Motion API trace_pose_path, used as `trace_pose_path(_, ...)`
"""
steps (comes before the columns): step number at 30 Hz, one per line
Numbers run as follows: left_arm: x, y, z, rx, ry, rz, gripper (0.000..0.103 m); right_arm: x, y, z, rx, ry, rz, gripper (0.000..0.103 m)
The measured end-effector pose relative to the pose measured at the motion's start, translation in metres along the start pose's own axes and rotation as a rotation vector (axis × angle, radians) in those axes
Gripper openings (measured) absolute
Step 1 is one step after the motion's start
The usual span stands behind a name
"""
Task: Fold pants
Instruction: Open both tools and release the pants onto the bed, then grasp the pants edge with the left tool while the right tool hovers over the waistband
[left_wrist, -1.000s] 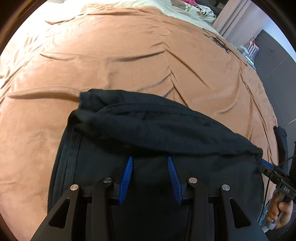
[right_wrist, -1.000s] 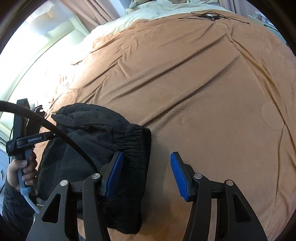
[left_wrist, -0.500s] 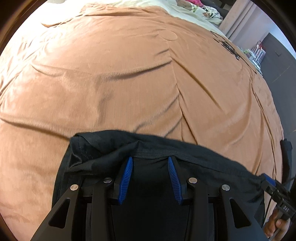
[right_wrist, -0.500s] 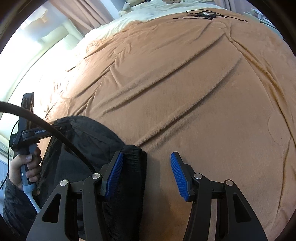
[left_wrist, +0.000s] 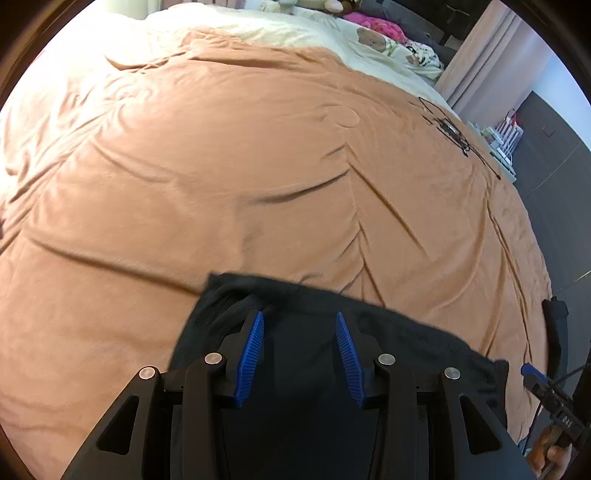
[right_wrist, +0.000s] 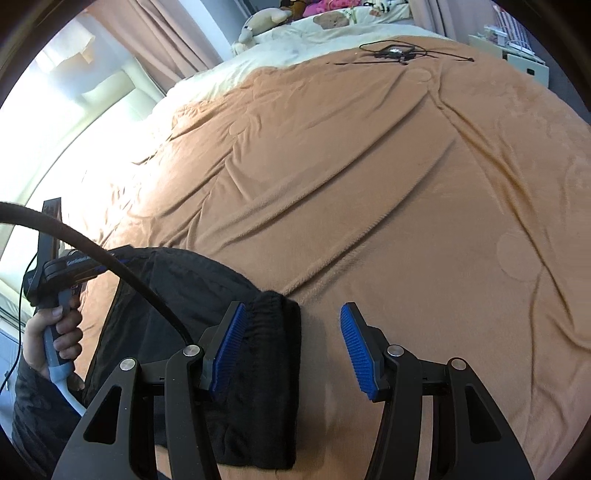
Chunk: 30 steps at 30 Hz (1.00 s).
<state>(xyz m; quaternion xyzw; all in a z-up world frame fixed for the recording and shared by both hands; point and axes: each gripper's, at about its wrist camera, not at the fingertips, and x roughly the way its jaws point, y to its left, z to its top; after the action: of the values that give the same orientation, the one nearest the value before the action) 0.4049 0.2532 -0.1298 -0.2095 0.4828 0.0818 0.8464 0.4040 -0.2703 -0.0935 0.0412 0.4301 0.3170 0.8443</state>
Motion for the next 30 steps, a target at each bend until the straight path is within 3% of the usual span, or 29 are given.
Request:
trace_pose_path(9, -0.052, 0.035, -0.04, -0.033, -0.025, 0.006, 0.045, -0.029, 0.021, -0.023, -0.027, -0.022, 0.026, 0.052)
trace_pose_path(12, -0.07, 0.048, -0.055, -0.046, -0.038, 0.004, 0.056, -0.035, 0.028, -0.031, -0.039, -0.025, 0.036, 0.052)
trace_pose_path(15, -0.086, 0.059, -0.07, -0.055, -0.049, 0.007, 0.057, -0.039, 0.035, -0.039, -0.053, -0.023, 0.049, 0.052)
trace_pose_path(27, -0.118, 0.096, -0.134, -0.108, -0.046, -0.039, 0.057, -0.052, 0.065, -0.063, -0.104, -0.024, 0.074, 0.052)
trace_pose_path(30, -0.124, 0.104, -0.152, -0.13, -0.048, -0.058, 0.063, -0.054, 0.076, -0.07, -0.125, -0.018, 0.081, 0.052)
